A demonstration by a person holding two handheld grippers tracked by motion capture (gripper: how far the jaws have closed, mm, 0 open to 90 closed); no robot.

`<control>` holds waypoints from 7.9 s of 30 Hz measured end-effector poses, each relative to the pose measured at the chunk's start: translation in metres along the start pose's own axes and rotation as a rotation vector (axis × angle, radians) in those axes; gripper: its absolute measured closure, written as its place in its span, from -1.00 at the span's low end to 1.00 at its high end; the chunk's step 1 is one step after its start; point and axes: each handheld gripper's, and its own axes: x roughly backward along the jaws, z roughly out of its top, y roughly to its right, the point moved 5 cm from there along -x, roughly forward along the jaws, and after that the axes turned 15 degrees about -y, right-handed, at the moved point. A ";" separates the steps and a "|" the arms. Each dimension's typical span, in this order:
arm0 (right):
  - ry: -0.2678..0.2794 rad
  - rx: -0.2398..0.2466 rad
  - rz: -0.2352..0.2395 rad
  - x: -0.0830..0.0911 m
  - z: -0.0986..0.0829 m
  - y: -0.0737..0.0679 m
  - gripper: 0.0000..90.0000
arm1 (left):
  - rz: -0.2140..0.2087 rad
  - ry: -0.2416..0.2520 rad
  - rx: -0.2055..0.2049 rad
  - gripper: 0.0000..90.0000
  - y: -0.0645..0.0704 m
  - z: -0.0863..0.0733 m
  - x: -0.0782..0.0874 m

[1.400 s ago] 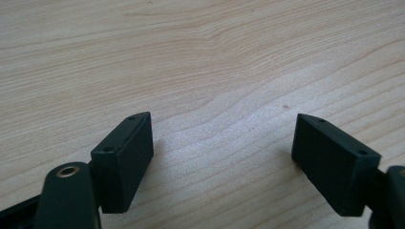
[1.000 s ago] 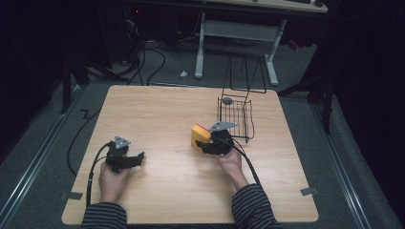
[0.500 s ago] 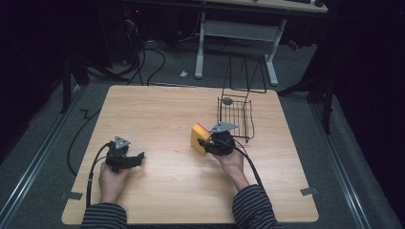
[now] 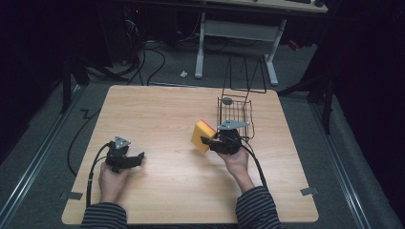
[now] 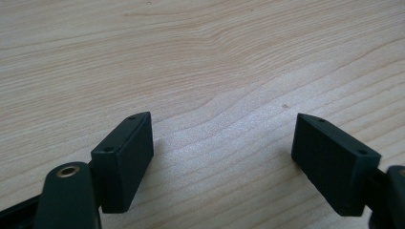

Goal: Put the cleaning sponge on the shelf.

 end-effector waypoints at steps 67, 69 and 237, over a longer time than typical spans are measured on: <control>0.023 -0.218 -0.382 0.032 0.001 0.122 0.36 | -0.001 -0.002 0.001 -0.50 0.000 0.000 0.000; 0.001 -0.212 -0.382 0.025 0.004 0.123 0.36 | -0.001 -0.002 0.000 -0.50 0.000 0.000 0.000; 0.236 -0.298 -0.169 0.108 -0.114 0.052 -0.11 | 0.001 -0.001 0.001 -0.50 0.000 0.000 0.000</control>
